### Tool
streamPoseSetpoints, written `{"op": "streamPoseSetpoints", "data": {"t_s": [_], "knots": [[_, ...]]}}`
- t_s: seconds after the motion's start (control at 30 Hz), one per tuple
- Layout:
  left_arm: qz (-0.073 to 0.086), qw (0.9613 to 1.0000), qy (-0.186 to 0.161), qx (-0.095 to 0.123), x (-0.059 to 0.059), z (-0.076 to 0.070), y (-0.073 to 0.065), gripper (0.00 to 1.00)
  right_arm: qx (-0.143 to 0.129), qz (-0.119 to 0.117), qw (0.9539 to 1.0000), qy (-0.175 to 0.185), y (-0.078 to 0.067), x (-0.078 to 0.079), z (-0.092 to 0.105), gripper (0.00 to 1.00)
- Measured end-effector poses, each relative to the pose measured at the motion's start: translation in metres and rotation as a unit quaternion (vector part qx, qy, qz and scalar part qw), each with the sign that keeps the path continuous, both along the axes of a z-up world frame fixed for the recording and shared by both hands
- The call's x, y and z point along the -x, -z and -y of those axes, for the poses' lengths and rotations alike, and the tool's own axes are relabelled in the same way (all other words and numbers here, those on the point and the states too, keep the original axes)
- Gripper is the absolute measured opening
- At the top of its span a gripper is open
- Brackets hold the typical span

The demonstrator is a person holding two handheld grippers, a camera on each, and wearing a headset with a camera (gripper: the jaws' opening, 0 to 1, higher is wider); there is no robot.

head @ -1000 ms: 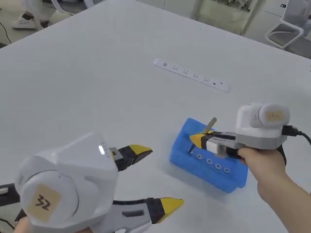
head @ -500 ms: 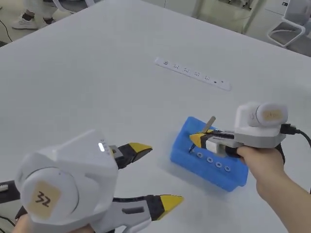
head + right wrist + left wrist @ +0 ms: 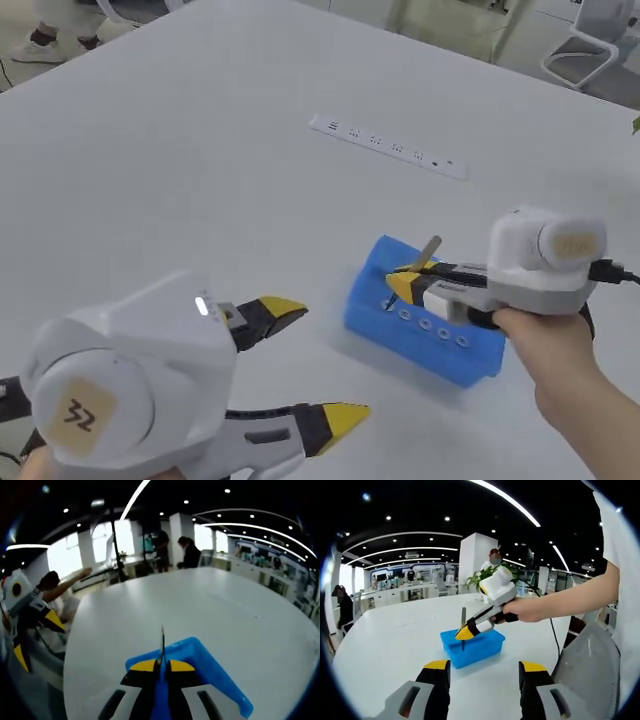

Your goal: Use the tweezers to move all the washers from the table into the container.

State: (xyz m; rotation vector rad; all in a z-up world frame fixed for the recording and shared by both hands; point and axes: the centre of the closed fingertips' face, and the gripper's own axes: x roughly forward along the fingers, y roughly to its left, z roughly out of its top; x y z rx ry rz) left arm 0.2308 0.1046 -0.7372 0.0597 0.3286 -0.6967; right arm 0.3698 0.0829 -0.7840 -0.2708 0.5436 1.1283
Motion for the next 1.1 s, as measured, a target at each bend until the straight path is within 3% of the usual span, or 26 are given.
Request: {"op": "streamPoseSetpoints", "data": {"t_s": [0.17, 0.3, 0.43, 0.5, 0.63, 0.77, 0.93, 1.1], "knots": [[-0.006, 1.0000, 0.003, 0.007, 0.001, 0.001, 0.000, 0.53, -0.002, 0.033, 0.9993, -0.017, -0.027, 0.019, 0.004, 0.05], [-0.009, 0.9998, 0.015, 0.007, 0.003, 0.005, 0.001, 0.51, -0.011, 0.037, 0.9990, -0.024, -0.039, 0.036, 0.008, 0.05], [-0.014, 0.9977, 0.033, 0.057, 0.007, 0.015, -0.011, 0.52, -0.010, 0.030, 0.9989, -0.035, -0.040, 0.055, 0.015, 0.05], [-0.018, 0.9967, 0.044, 0.066, 0.011, 0.018, -0.013, 0.50, -0.004, 0.031, 0.9986, -0.043, -0.038, 0.066, 0.018, 0.05], [-0.034, 0.9957, 0.082, 0.026, 0.021, 0.023, 0.001, 0.38, -0.003, 0.015, 0.9986, -0.052, -0.032, 0.088, 0.026, 0.05], [-0.047, 0.9912, 0.124, -0.006, 0.032, 0.026, 0.012, 0.33, 0.009, 0.005, 0.9970, -0.077, -0.017, 0.110, 0.037, 0.05], [-0.054, 0.9858, 0.158, -0.017, 0.038, 0.033, 0.010, 0.25, 0.042, -0.003, 0.9923, -0.117, 0.002, 0.136, 0.053, 0.05], [-0.056, 0.9807, 0.186, -0.019, 0.034, 0.044, 0.002, 0.22, 0.077, 0.005, 0.9818, -0.173, 0.014, 0.158, 0.061, 0.05]]}}
